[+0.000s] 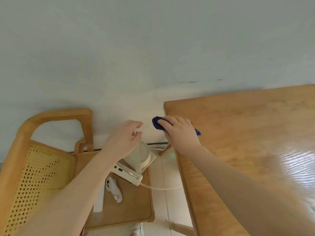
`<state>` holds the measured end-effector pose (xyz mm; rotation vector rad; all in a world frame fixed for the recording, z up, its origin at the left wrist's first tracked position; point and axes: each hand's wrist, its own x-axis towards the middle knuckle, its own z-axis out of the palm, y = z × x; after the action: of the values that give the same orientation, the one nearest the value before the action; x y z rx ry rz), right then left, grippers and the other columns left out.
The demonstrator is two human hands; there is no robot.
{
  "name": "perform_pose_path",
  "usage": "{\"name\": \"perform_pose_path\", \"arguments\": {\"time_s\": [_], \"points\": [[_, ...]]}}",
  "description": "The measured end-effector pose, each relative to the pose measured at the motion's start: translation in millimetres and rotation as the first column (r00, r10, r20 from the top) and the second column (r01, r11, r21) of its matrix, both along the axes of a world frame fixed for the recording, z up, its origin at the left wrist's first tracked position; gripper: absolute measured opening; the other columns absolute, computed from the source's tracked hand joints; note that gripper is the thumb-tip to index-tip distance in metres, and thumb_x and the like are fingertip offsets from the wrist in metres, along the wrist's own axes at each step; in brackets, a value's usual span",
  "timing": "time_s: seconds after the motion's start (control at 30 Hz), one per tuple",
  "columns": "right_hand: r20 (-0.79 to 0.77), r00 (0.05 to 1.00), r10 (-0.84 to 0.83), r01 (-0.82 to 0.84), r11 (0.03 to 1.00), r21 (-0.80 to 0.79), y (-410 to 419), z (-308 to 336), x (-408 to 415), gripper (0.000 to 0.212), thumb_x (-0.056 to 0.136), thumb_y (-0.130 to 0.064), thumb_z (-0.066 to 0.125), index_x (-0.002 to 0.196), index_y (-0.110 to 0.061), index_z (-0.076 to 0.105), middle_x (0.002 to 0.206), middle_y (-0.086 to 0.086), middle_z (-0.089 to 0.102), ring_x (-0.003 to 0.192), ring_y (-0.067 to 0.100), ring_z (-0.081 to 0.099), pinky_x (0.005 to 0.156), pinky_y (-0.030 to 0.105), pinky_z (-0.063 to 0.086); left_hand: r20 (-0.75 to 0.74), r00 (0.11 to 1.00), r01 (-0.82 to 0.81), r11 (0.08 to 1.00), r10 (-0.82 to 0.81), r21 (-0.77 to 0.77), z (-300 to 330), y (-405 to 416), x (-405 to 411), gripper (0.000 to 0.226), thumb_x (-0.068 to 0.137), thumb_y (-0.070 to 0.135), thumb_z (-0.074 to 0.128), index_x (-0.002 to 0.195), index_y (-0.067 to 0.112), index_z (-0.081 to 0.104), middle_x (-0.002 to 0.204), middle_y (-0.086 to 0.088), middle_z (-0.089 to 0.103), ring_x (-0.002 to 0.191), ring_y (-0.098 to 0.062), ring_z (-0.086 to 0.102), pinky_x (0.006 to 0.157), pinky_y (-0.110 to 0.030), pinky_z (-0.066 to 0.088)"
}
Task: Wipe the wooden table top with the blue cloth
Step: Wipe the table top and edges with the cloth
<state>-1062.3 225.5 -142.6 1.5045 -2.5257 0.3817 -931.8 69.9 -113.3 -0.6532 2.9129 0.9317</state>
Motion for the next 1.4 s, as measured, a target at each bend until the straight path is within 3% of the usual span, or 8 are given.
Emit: {"name": "perform_pose_path", "arguments": {"time_s": [0.13,0.3,0.43,0.63,0.8,1.0,1.3,1.4], "points": [[-0.174,0.984,0.039,0.027,0.931,0.363,-53.6,-33.0,-56.8,0.019,0.066,-0.018,0.072,0.084,-0.024,0.069,0.087,-0.005,0.068,0.091,0.023,0.062,0.086,0.035,0.033,-0.017,1.0,0.013,1.0,-0.013,0.026,-18.2,-47.3,-31.8,0.034,0.096,0.021,0.047,0.129,0.019,0.052,0.122,0.006,0.054,0.087,-0.006,0.051,0.079,-0.021,0.038],[-0.018,0.998,0.052,-0.033,0.826,0.563,-47.0,-39.9,-45.9,0.023,0.083,-0.033,0.056,0.074,-0.023,0.075,0.087,-0.003,0.072,0.118,0.028,0.053,0.109,0.049,0.027,0.066,0.994,0.08,0.994,-0.085,0.071,-42.6,-71.0,-55.9,0.033,0.095,0.021,0.047,0.128,0.02,0.053,0.121,0.008,0.056,0.084,-0.007,0.051,0.08,-0.023,0.04],[0.145,0.976,0.165,-0.215,0.571,0.793,-22.7,-27.1,-14.0,0.036,0.092,-0.033,0.04,0.1,-0.018,0.072,0.111,0.003,0.067,0.135,0.027,0.032,0.115,0.045,0.002,0.077,0.988,0.121,0.979,-0.135,0.167,-45.9,-68.5,-59.4,0.033,0.096,0.022,0.047,0.128,0.021,0.053,0.12,0.009,0.056,0.082,-0.005,0.053,0.079,-0.021,0.041],[-0.044,0.995,0.091,-0.04,0.754,0.655,-80.2,-28.9,-83.2,0.035,0.094,-0.033,0.04,0.105,-0.02,0.07,0.118,-0.002,0.065,0.139,0.029,0.026,0.114,0.044,0.008,0.029,0.958,0.281,0.952,-0.286,0.118,-51.4,-75.8,-80.4,0.044,0.097,0.013,0.038,0.14,0.02,0.038,0.141,0.006,0.043,0.112,-0.011,0.052,0.093,-0.022,0.038],[-0.009,0.977,0.215,-0.177,0.829,0.531,-52.2,-39.6,-62.6,0.027,0.084,-0.031,0.051,0.074,-0.021,0.074,0.081,-0.007,0.071,0.119,0.028,0.054,0.108,0.042,0.03,0.09,0.885,0.463,0.884,-0.458,-0.057,-60.1,-70.8,-127.0,0.067,0.093,0.004,0.037,0.151,0.021,0.007,0.159,0.008,0.001,0.143,-0.01,0.017,0.113,-0.027,0.024],[0.209,0.936,0.285,-0.353,0.737,0.577,8.9,-29.1,-11.8,0.03,0.084,-0.034,0.049,0.068,-0.021,0.071,0.069,-0.008,0.067,0.098,0.02,0.061,0.114,0.031,0.01,0.135,0.692,0.712,0.639,-0.709,-0.29,-75.7,-51.6,-163.6,0.073,0.089,-0.001,0.035,0.15,0.015,0.0,0.159,-0.002,-0.009,0.146,-0.016,-0.004,0.117,-0.028,-0.001],[0.006,1.0,0.029,-0.029,0.898,0.44,-58.9,-46.2,-63.5,0.038,0.082,-0.032,0.038,0.072,-0.018,0.071,0.076,-0.005,0.069,0.108,0.024,0.056,0.109,0.041,0.022,0.146,0.74,0.673,0.726,-0.657,-0.142,-73.7,-62.2,-176.5,0.079,0.084,-0.006,0.038,0.15,0.015,0.002,0.159,0.002,0.003,0.141,-0.021,0.024,0.112,-0.029,0.026],[0.053,0.997,0.053,-0.071,0.879,0.472,-24.0,-43.7,-27.3,0.04,0.084,-0.033,0.038,0.072,-0.018,0.073,0.082,-0.005,0.07,0.121,0.025,0.051,0.11,0.043,0.021,0.223,0.719,0.695,0.68,-0.659,-0.232,-75.1,-56.4,-173.7,0.077,0.085,0.0,0.04,0.15,0.01,0.0,0.159,-0.005,-0.003,0.143,-0.024,0.016,0.115,-0.029,0.015]]}}
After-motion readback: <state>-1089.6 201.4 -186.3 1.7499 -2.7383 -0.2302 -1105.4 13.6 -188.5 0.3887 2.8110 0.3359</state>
